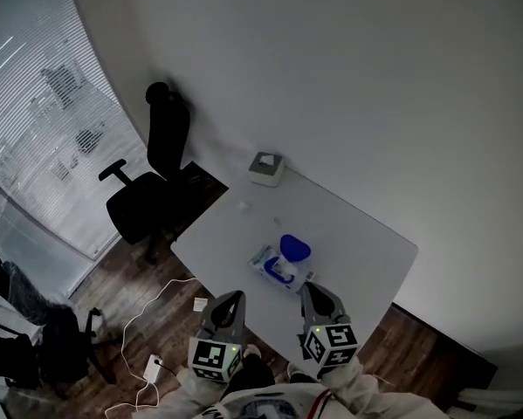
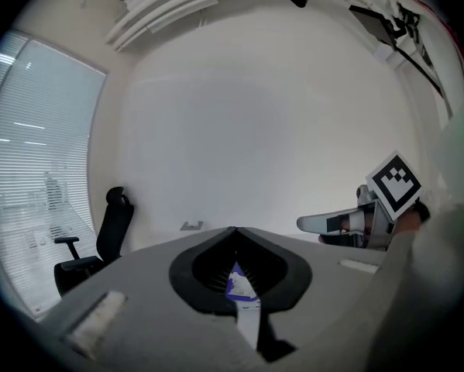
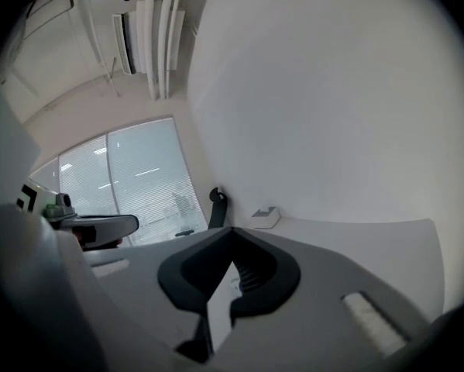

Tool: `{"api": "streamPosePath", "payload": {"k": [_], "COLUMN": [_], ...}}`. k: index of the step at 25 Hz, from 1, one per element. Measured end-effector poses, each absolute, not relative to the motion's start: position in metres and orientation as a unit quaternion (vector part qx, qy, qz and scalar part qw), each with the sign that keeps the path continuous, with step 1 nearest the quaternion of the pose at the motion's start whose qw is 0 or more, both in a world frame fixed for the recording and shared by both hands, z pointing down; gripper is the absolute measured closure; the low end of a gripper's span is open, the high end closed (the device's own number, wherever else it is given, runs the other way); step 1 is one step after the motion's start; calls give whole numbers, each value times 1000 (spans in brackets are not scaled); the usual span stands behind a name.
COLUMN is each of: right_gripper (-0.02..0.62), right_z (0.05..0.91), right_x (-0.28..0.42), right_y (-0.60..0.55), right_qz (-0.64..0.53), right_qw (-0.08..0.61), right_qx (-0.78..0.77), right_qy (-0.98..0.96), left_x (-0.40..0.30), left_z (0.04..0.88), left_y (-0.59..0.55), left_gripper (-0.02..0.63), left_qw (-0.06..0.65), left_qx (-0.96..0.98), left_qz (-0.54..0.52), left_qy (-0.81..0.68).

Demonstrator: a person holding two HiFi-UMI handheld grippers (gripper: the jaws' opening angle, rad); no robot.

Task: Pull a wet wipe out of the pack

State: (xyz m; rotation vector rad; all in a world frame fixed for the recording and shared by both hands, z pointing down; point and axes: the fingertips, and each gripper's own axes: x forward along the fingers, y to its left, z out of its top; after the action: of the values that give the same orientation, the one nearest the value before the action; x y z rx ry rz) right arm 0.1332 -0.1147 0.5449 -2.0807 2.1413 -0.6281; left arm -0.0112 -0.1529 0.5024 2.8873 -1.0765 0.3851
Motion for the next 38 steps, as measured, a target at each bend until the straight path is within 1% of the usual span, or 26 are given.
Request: {"api": "streamPosePath", "payload": {"k": [9,13,16,24,38], "right_gripper": [591,591,591,591,591], "right_z": [563,558,552,553,540], "right_x": [155,148,143,138,148], "right_y": [-148,-169,-179,-189,-176], "right_qz": [-217,-214,-212,-215,-198], "right_qw": [38,32,26,3,-11], "right_qx": [-752,-778,-791,-821,-866], "right_qy": [621,590,574,529,460], "left_x": [16,20,18,25,54], "left_z": [518,516,519,534,536], "left_y": [-227,-261,-280,-300,-315], "left_gripper": [601,601,601,601,601], "left_qw": [23,17,27,44,40], "left_qx": [960,971,974,984,992], "left_qz": [122,119,119,113,101], "left_qy": [-251,-208,-190,-133,-60]}}
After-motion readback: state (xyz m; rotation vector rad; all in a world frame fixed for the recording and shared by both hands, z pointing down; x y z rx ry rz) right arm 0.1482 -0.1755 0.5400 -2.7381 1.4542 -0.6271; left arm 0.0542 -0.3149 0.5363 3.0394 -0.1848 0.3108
